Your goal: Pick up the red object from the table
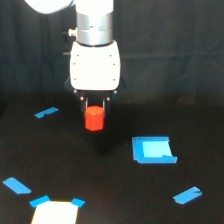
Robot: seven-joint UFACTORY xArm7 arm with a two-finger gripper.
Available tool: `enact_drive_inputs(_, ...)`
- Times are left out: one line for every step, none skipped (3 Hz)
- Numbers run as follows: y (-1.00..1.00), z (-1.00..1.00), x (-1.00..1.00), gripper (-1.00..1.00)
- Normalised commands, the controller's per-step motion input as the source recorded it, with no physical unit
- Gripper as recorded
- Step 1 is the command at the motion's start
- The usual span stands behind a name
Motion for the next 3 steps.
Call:
enact_drive_inputs(-0.17,0.94,-0.38,-1.00)
enact_drive_inputs(-0.40,1.00,0.28,-1.00)
enact_drive_inputs(-0.19,0.79,0.02,-0.91)
